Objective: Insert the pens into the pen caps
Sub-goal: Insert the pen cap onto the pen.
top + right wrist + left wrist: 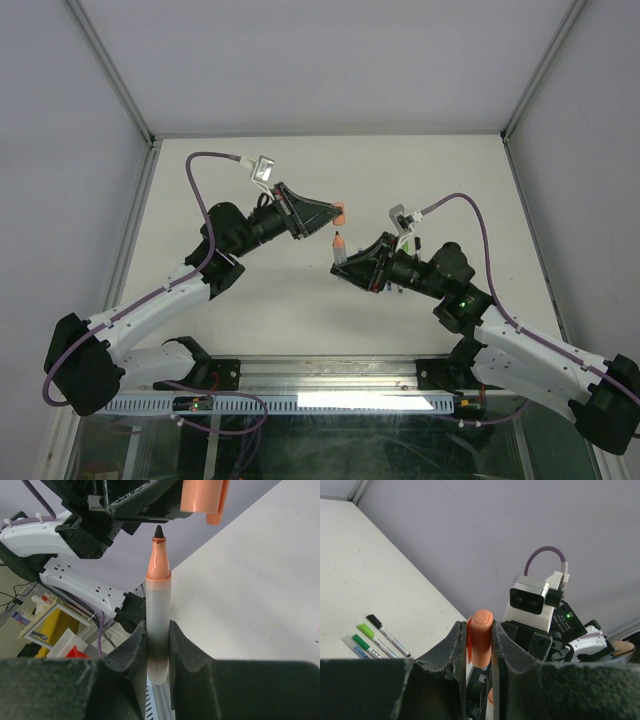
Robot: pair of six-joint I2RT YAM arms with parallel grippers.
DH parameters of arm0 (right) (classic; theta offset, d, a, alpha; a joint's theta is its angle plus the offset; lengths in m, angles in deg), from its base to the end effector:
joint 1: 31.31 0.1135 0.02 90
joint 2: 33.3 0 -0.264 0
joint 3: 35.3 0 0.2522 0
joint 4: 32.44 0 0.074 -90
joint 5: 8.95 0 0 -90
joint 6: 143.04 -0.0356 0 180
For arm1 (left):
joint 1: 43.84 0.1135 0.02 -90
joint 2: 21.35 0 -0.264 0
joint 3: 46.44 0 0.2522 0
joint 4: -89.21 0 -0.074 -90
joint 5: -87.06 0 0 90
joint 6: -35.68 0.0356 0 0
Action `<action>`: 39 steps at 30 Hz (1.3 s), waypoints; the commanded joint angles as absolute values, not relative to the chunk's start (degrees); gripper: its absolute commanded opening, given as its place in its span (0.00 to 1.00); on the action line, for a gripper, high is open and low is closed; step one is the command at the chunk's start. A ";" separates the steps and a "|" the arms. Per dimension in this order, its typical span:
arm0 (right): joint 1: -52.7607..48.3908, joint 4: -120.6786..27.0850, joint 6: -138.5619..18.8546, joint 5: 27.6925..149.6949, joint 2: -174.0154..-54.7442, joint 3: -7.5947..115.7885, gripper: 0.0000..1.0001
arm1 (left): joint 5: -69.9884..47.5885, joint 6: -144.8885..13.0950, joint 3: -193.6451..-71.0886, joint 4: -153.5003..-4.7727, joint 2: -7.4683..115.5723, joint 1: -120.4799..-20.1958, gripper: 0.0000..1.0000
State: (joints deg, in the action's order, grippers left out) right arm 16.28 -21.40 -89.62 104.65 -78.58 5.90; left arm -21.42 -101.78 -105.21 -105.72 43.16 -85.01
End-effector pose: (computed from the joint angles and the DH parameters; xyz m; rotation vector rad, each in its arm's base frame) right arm 0.1187 0.1511 0.2961 -0.5300 1.5585 1.4613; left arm 0.1911 -0.1821 0.3438 0.2136 1.5854 -1.4724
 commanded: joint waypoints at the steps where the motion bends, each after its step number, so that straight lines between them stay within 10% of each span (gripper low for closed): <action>1: 16.15 -19.67 -90.37 103.69 -77.35 7.84 0.00 | -23.20 -103.01 -104.77 -111.09 41.58 -84.76 0.00; 39: 16.06 -20.26 -91.18 101.29 -75.35 7.43 0.00 | -29.11 -105.91 -101.87 -120.41 44.27 -84.74 0.00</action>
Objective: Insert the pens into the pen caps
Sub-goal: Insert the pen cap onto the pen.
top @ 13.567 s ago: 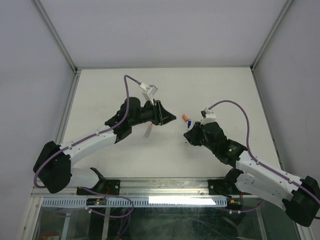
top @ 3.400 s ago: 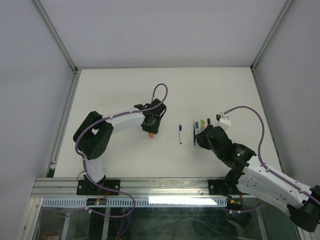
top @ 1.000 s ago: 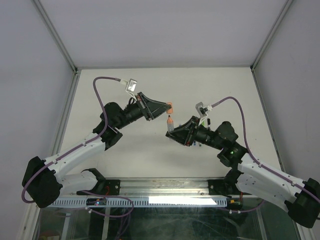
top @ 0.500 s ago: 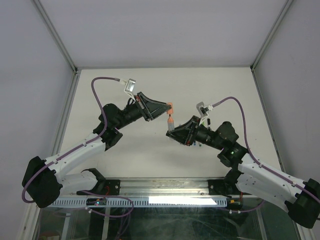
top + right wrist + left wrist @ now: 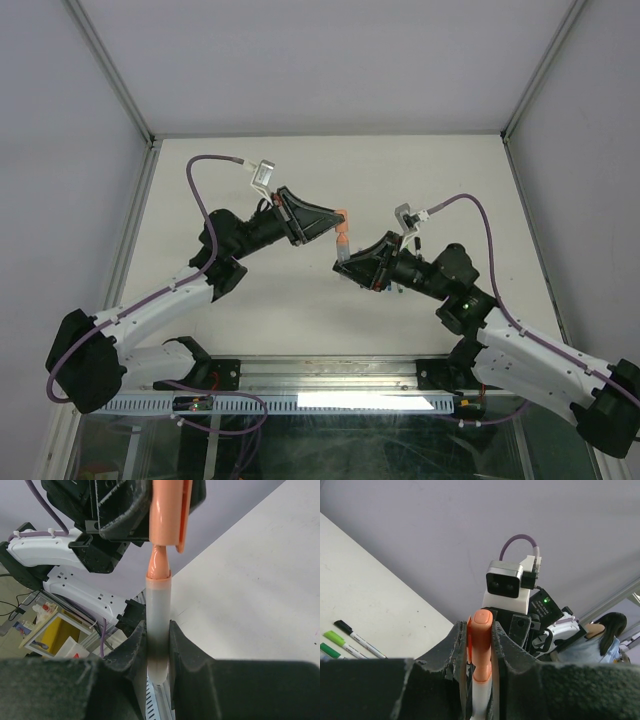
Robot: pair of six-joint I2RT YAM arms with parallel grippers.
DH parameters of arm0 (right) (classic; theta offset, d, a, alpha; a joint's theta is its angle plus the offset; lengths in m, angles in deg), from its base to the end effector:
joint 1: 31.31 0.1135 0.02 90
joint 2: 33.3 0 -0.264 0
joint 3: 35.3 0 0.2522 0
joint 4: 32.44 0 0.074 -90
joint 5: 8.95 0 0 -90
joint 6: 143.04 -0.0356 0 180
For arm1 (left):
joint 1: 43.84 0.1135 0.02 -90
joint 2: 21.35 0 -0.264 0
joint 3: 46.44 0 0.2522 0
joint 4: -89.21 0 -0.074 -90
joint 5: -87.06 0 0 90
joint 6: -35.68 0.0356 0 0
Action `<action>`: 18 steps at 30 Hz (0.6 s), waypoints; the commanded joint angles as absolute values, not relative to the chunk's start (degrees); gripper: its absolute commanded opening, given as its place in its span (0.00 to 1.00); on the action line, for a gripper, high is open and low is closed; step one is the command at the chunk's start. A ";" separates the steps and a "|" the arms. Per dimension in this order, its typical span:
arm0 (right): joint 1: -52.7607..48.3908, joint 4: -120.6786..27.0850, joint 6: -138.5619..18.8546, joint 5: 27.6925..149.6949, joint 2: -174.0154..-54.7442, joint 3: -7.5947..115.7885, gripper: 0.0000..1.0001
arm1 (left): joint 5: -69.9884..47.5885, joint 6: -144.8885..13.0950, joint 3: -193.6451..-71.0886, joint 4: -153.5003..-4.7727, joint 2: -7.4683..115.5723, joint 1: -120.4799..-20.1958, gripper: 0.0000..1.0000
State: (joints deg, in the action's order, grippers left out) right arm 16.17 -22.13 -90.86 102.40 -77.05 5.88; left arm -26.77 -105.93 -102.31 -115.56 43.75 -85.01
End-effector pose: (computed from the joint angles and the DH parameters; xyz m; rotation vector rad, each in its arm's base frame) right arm 0.1171 0.1469 0.2992 -0.4758 1.5552 1.4538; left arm 0.1866 -0.1823 0.3411 0.2720 1.4967 -1.6100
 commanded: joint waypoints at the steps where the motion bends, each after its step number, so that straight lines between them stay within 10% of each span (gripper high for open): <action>1: 16.02 -20.29 -91.16 101.16 -75.12 7.39 0.00 | -29.27 -105.91 -101.81 -120.38 44.42 -84.77 0.00; 18: 15.97 -21.89 -89.55 99.25 -73.49 8.29 0.00 | -33.78 -108.08 -101.48 -124.32 47.18 -84.77 0.00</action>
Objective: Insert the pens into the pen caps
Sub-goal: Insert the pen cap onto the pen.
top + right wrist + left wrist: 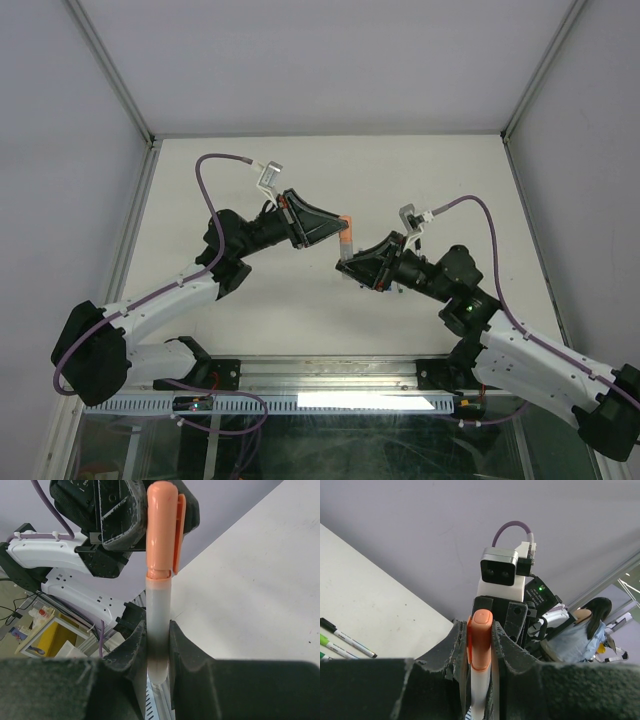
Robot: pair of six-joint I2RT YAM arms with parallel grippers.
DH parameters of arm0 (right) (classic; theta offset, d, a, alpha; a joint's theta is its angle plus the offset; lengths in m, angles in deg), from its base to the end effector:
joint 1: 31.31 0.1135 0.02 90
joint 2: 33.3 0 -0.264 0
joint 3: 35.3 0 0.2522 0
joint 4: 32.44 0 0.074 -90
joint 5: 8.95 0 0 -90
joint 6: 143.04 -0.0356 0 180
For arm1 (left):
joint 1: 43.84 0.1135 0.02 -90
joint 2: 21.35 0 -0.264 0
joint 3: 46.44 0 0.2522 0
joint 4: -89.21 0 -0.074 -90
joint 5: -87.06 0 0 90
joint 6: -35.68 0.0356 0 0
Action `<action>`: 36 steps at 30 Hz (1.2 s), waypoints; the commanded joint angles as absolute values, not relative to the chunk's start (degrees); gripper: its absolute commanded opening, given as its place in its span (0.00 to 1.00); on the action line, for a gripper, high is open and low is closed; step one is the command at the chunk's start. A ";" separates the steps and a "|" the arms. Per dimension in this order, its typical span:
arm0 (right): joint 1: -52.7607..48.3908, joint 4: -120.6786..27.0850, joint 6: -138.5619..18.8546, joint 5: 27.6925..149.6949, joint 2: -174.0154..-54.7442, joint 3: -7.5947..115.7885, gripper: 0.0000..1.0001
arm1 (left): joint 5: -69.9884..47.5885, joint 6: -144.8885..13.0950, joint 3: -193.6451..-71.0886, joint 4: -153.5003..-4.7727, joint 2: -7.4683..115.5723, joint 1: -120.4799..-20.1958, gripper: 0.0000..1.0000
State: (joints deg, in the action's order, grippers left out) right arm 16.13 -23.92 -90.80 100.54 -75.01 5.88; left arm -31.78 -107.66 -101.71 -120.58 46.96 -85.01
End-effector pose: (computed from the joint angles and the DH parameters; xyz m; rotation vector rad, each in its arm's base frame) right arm 0.1141 0.1418 0.3018 -0.4452 1.5510 1.4326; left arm 0.1911 -0.1899 0.3322 0.3449 1.4942 -1.6847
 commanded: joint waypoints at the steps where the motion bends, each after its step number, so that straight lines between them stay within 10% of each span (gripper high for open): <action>1: 15.86 -22.12 -89.44 99.25 -73.47 8.43 0.00 | -33.79 -108.10 -101.43 -124.44 47.20 -84.79 0.02; 9: 15.88 -23.78 -89.44 99.25 -73.20 9.03 0.00 | -32.19 -107.99 -101.67 -124.54 47.03 -84.75 0.42; 16: 15.86 -24.17 -87.91 102.18 -73.69 8.79 0.00 | -32.33 -108.15 -103.14 -125.26 48.20 -84.79 0.52; 26: 15.89 -22.66 -88.11 104.57 -75.48 9.81 0.00 | -33.71 -108.71 -103.90 -126.72 50.26 -84.79 0.44; 36: 15.89 -24.49 -87.58 100.78 -74.91 10.47 0.00 | -36.16 -109.31 -104.95 -128.00 51.15 -84.88 0.03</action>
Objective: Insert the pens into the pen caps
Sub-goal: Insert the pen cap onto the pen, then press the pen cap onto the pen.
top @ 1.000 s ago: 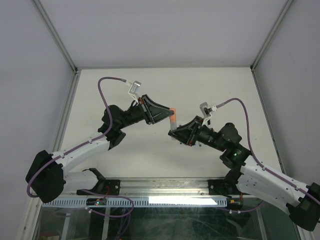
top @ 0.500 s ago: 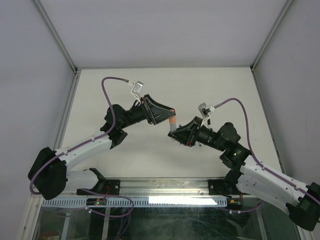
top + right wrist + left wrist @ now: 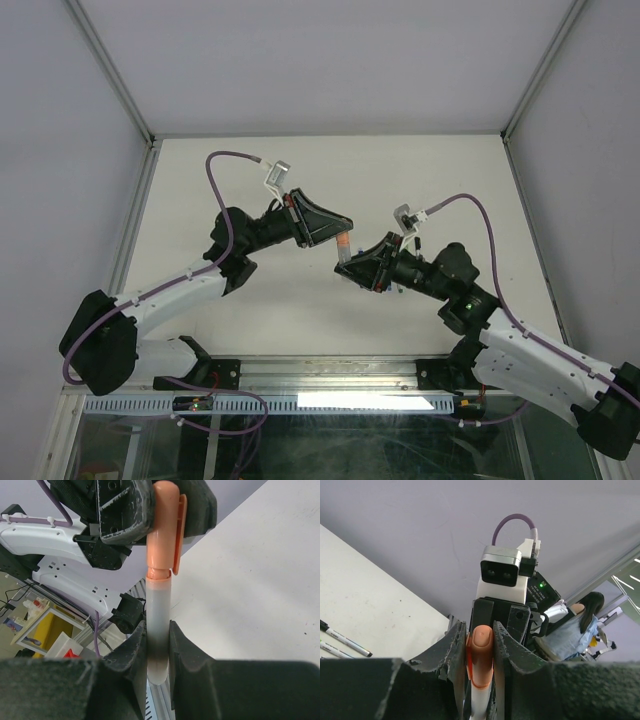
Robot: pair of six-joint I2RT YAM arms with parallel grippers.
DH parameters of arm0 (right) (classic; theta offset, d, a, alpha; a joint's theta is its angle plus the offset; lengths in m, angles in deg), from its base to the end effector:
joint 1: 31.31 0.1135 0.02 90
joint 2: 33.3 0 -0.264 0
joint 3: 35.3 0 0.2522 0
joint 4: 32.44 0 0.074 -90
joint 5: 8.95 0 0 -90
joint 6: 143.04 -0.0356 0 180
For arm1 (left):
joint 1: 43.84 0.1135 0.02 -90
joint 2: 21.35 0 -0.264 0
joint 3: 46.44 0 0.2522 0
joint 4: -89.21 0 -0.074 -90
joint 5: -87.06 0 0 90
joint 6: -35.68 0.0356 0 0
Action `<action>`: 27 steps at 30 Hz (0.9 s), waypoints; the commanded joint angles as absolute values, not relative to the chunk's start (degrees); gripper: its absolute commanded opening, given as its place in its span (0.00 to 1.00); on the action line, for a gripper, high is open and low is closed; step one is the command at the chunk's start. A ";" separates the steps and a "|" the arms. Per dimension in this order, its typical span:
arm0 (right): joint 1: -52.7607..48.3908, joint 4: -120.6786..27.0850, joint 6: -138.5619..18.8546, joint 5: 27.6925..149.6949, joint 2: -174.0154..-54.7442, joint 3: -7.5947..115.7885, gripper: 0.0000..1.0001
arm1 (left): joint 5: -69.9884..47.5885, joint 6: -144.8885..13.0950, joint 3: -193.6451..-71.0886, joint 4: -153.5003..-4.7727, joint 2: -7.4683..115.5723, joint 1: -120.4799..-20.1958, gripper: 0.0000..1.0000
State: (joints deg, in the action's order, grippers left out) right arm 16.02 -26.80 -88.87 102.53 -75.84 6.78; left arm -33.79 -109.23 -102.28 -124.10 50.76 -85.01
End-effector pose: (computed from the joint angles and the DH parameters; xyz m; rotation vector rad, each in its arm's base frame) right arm 0.1154 0.1444 0.2996 -0.5006 1.5894 1.4169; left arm 0.1995 -0.1987 0.3247 0.3636 1.5037 -1.7250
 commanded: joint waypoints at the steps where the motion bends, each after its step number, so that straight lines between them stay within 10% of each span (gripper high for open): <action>1: 15.89 -24.49 -87.32 100.40 -74.95 10.81 0.00 | -36.42 -109.33 -105.08 -127.96 51.23 -84.83 0.01; 27: 14.65 -25.12 -82.79 105.15 -77.31 26.10 0.00 | -47.91 -104.30 -111.75 -121.72 49.01 -86.93 0.00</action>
